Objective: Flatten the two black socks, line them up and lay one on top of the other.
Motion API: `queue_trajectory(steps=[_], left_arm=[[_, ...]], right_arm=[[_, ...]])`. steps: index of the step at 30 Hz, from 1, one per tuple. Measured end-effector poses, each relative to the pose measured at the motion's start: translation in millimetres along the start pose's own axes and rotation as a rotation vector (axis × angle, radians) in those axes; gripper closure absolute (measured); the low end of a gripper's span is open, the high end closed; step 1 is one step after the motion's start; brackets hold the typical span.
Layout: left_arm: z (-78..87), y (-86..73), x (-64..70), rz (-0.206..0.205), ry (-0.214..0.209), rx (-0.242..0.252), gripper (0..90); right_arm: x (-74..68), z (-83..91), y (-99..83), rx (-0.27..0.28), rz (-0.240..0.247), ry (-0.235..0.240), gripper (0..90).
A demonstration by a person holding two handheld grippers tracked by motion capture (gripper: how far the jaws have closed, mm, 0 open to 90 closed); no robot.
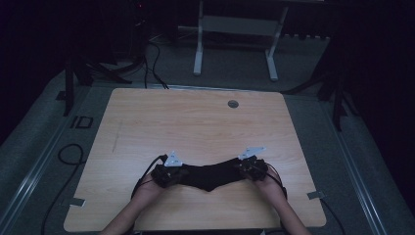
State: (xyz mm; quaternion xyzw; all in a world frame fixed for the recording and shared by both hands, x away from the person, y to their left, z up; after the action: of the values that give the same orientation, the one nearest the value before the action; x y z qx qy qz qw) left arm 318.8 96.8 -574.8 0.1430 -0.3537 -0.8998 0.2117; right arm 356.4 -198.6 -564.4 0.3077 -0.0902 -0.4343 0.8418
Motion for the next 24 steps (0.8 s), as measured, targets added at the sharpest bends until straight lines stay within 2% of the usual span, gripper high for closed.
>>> queue_trajectory(steps=[6,10,15,18,19,20,21,22,23,24], left_arm=[[-6.3,1.5,-18.5,0.003,0.022,0.013,87.0],[-9.3,2.6,-24.7,0.028,0.016,0.023,86.9],[-10.4,6.1,-28.1,0.027,0.022,0.015,86.1],[-7.9,7.5,-27.2,0.024,0.036,0.013,77.1],[-5.8,8.3,-26.8,0.033,0.034,0.027,77.1],[-3.3,9.3,-26.5,0.047,0.021,0.05,70.9],[-1.1,10.7,-26.0,0.047,0.024,0.054,59.1],[0.7,12.2,-25.2,0.045,0.025,0.05,59.1],[2.4,13.8,-24.1,0.044,0.019,0.055,54.3],[4.0,15.5,-23.0,0.043,0.032,0.056,41.1]], right_arm=[[8.2,-6.4,8.3,0.013,-0.045,0.016,89.7],[11.4,-7.8,10.7,0.013,-0.055,0.019,89.4],[11.5,-7.9,12.1,0.014,-0.048,0.019,87.0],[9.9,-6.0,12.3,0.016,-0.04,0.029,85.1],[8.4,-3.5,12.7,0.029,-0.035,0.028,83.7],[7.1,-0.9,13.4,0.036,-0.031,0.033,81.8],[5.2,4.6,15.6,0.054,-0.013,0.036,73.5],[5.2,4.6,15.6,0.054,-0.013,0.036,73.5],[4.8,7.2,17.1,0.067,-0.01,0.042,67.5],[4.7,12.1,20.0,0.091,-0.008,0.054,56.1]])
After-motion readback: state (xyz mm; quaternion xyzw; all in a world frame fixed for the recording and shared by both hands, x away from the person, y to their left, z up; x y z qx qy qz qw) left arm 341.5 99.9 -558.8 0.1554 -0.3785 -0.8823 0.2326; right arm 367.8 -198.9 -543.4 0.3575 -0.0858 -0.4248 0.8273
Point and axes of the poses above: each handheld gripper's, and its own axes: z roughly backward along the jaws, y roughly out of its top, x roughly to its right, the point moved 2 cm from there along -z, roughly forward along the jaws, and after that the axes turned 15 degrees about -z, right-handed, at the moved point
